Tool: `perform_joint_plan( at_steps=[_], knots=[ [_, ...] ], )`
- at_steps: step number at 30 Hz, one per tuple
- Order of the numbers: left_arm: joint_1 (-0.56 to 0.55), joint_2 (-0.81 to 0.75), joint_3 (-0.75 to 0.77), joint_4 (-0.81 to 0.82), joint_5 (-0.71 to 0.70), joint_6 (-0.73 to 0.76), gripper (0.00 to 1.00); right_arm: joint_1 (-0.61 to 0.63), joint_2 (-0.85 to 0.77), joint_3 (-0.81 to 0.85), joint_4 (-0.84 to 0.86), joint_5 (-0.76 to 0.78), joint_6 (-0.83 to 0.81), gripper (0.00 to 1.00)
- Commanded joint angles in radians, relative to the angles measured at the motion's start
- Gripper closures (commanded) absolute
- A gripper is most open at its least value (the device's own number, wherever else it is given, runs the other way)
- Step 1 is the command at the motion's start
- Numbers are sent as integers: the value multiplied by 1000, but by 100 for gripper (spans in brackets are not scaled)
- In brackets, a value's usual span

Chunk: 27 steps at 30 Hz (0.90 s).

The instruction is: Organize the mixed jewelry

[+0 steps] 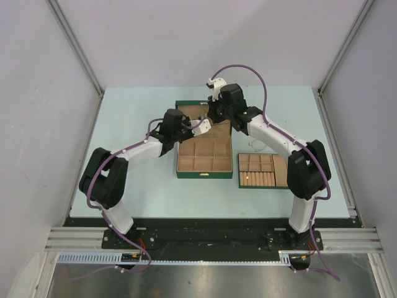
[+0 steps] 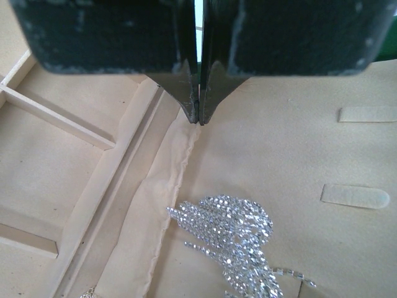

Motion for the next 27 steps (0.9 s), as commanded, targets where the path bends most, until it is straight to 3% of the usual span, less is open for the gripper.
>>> perform_joint_plan(
  at_steps=[1, 27],
  knots=[
    [-32, -36, 18, -27, 94, -36, 100, -11, -10, 55, 32, 22, -10, 100],
    [-35, -32, 33, -40, 100, -44, 100, 19, 13, -26, 82, 59, -25, 100]
  ],
)
